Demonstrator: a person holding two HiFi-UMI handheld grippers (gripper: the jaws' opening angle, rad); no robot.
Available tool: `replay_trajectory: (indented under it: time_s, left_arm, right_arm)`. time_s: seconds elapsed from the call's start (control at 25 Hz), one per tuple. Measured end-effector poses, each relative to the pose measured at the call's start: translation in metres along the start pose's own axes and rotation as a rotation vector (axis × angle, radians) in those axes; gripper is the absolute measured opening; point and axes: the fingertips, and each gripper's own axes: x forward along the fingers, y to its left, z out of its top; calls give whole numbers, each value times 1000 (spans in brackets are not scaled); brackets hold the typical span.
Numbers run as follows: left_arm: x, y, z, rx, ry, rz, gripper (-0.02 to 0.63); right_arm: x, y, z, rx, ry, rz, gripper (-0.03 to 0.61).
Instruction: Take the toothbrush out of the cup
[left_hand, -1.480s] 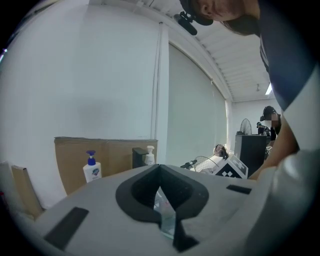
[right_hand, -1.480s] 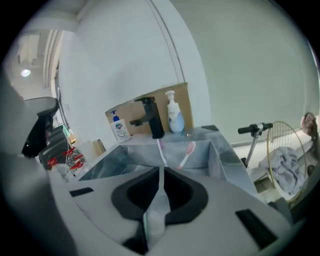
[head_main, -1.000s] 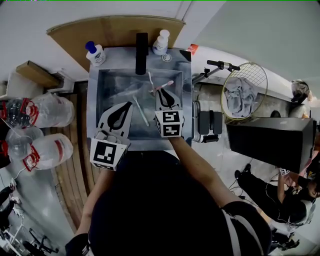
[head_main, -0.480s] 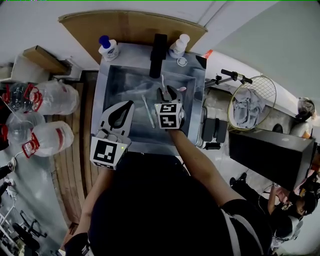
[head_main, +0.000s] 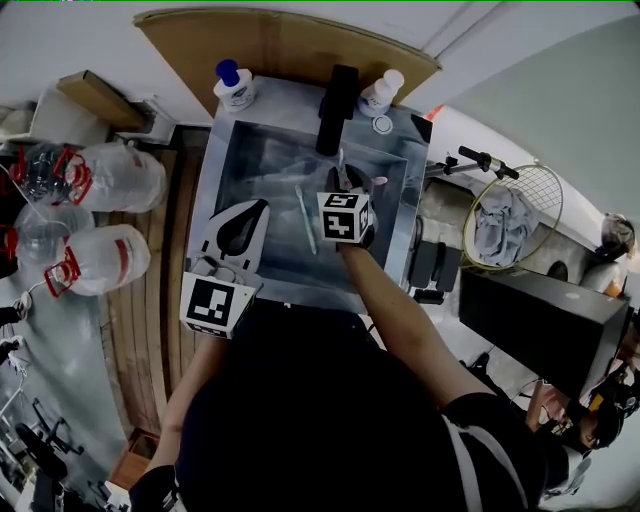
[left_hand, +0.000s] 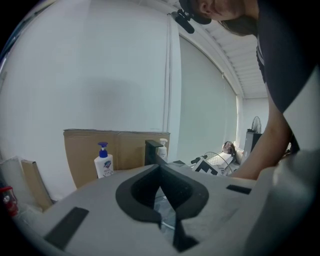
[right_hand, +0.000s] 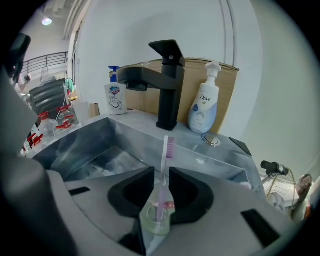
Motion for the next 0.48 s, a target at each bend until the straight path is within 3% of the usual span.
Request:
replay_trajectory:
  time_s: [0.48]
  left_arm:
    - [-6, -2, -9, 13, 39, 2, 20]
  right_arm:
    - [4, -6, 0, -28, -8, -28, 46]
